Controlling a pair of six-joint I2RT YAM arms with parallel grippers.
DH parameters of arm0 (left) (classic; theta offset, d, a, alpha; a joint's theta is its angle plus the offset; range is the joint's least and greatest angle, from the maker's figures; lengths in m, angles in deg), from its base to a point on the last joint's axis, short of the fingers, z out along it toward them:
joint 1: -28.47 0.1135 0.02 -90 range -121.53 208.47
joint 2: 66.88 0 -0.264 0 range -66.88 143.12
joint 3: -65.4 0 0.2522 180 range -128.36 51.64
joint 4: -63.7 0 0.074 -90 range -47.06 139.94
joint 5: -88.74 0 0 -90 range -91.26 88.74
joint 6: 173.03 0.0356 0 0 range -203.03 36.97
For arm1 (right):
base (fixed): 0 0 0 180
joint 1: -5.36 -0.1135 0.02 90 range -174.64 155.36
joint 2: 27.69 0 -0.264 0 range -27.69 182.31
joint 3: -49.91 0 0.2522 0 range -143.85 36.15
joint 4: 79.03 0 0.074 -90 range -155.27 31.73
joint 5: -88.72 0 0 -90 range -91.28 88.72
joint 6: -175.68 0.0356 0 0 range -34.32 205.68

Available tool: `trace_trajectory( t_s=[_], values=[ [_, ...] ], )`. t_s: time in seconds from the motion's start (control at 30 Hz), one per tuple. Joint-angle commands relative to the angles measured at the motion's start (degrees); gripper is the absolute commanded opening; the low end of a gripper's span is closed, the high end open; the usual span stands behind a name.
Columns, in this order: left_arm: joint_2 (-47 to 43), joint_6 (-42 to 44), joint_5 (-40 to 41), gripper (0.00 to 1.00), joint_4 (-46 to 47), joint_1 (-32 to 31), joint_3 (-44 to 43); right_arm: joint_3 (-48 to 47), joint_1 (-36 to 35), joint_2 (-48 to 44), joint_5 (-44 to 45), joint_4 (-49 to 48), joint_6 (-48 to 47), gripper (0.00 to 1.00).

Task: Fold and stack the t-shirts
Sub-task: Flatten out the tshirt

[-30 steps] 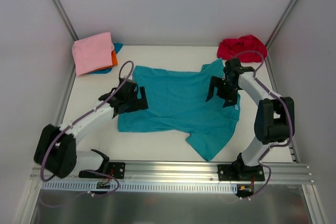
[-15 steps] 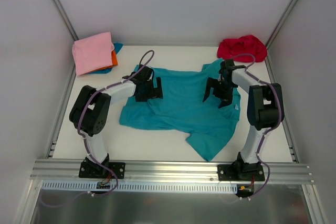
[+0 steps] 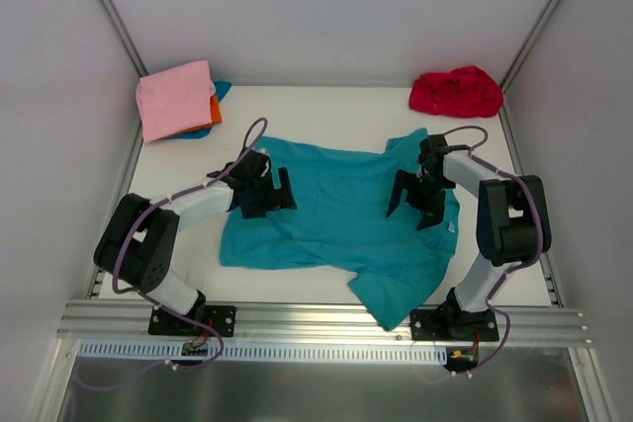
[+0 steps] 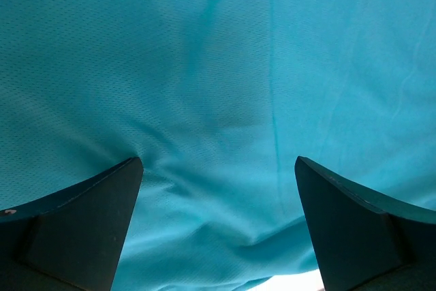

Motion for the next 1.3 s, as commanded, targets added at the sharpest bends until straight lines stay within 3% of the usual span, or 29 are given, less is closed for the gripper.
trace_trajectory(
  t_s=[0.0,0.27,0.5,0.73,0.87,1.1,1.27],
  values=[
    [-4.9,-2.4,-0.2,0.99,-8.3,-0.4,6.7,3.2,0.1,-3.2,1.0,0.5,0.5,1.0],
    [-19.5,-1.3,4.1,0.99,-13.4,-0.4,6.3,2.2,0.1,-9.1,2.8,1.5,0.3,0.99],
    [-25.5,5.6,8.2,0.99,-11.8,0.1,-4.4,-16.3,3.3,-11.9,9.2,5.6,-3.1,1.0],
    [-24.6,4.8,2.1,0.99,-8.4,1.3,-6.7,-38.1,10.4,5.5,7.0,7.3,-3.1,1.0],
    [-31.8,3.3,-1.8,0.99,-7.1,1.3,-1.7,-48.0,12.5,18.7,2.5,5.8,-1.1,0.99],
    [-42.1,3.7,-4.4,0.99,-8.3,1.2,3.5,-59.8,13.5,34.2,-7.6,4.5,0.0,0.98],
    [-48.0,4.8,-4.2,0.99,-9.3,1.2,6.0,-62.7,13.8,37.2,-10.7,2.3,1.2,0.98]
  ],
)
